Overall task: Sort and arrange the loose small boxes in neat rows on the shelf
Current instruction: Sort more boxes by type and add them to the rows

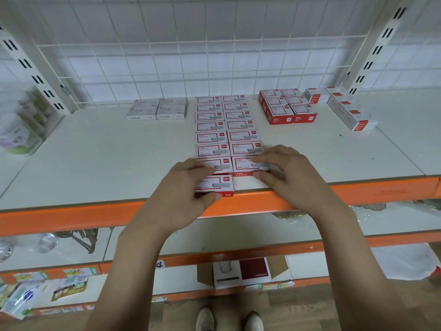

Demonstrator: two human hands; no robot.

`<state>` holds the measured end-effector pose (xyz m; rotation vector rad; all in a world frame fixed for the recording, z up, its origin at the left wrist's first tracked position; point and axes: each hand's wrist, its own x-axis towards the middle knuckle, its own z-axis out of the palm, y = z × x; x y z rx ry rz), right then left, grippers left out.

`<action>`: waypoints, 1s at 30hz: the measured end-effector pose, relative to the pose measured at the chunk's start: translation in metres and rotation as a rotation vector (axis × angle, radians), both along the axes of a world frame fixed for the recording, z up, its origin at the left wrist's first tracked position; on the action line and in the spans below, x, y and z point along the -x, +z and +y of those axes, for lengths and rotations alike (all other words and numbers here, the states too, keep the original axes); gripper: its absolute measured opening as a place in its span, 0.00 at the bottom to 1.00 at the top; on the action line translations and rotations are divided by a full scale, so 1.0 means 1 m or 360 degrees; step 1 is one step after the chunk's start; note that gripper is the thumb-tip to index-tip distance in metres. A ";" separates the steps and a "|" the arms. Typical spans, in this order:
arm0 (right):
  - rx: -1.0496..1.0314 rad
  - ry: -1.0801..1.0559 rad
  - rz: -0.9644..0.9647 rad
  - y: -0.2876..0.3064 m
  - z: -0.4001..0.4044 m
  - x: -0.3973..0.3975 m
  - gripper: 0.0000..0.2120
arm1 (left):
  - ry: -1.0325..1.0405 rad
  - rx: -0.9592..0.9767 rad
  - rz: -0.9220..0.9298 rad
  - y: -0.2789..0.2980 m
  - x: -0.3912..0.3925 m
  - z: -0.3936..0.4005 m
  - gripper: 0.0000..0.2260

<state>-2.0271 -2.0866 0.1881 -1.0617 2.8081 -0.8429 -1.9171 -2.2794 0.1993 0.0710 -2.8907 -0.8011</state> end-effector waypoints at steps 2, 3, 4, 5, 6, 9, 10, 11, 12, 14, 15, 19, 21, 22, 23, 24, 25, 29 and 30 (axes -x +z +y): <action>-0.0010 -0.0031 0.0003 0.002 0.003 -0.002 0.17 | -0.0043 0.0053 -0.0018 0.002 -0.002 0.000 0.21; -0.0007 -0.0043 0.0001 0.003 0.005 -0.004 0.17 | -0.0070 0.0071 -0.0020 0.002 -0.003 -0.001 0.20; -0.0001 -0.0052 -0.0002 0.004 0.006 -0.005 0.17 | -0.0102 0.0081 -0.0019 0.003 -0.004 -0.003 0.17; 0.0004 -0.0059 -0.0002 0.004 0.006 -0.006 0.17 | -0.0136 0.0089 -0.0015 0.003 -0.005 -0.005 0.15; 0.0005 -0.0066 -0.0001 0.004 0.007 -0.007 0.16 | -0.0162 0.0100 -0.0011 0.003 -0.006 -0.006 0.14; 0.0005 -0.0076 0.0005 0.004 0.007 -0.010 0.16 | -0.0195 0.0128 0.0023 0.001 -0.005 -0.009 0.13; 0.0010 -0.0076 0.0007 0.004 0.007 -0.011 0.16 | -0.0198 0.0141 0.0029 0.000 -0.004 -0.009 0.13; 0.0010 -0.0075 0.0010 0.004 0.007 -0.012 0.16 | -0.0197 0.0160 0.0036 0.000 -0.003 -0.008 0.13; 0.0005 -0.0076 0.0010 0.004 0.008 -0.013 0.16 | -0.0192 0.0177 0.0049 -0.001 -0.002 -0.007 0.13; -0.0004 -0.0084 0.0005 0.005 0.009 -0.014 0.17 | -0.0173 0.0191 0.0072 -0.003 0.000 -0.006 0.13; -0.0002 -0.0089 0.0009 0.005 0.009 -0.015 0.17 | -0.0164 0.0188 0.0078 -0.003 0.001 -0.005 0.13; 0.0003 -0.0118 0.0028 0.005 0.012 -0.016 0.16 | -0.0145 0.0141 0.0081 -0.003 0.004 -0.007 0.11; 0.0009 -0.0131 0.0036 0.005 0.012 -0.017 0.16 | -0.0153 0.0114 0.0076 -0.003 0.006 -0.009 0.11; 0.0011 -0.0138 0.0043 0.004 0.013 -0.017 0.16 | -0.0153 0.0101 0.0068 -0.003 0.007 -0.009 0.10; 0.0011 -0.0147 0.0051 0.004 0.013 -0.017 0.16 | -0.0156 0.0090 0.0061 -0.003 0.007 -0.010 0.10; 0.0008 -0.0156 0.0058 0.004 0.013 -0.018 0.16 | -0.0164 0.0080 0.0058 -0.003 0.008 -0.011 0.10; 0.0007 -0.0166 0.0062 0.004 0.012 -0.018 0.16 | -0.0174 0.0077 0.0052 -0.003 0.008 -0.011 0.10; 0.0015 -0.0199 0.0061 0.002 0.011 -0.021 0.16 | -0.0209 0.0052 0.0026 -0.001 0.011 -0.014 0.10; 0.0016 -0.0211 0.0064 0.002 0.011 -0.021 0.16 | -0.0211 0.0054 0.0023 0.000 0.013 -0.014 0.10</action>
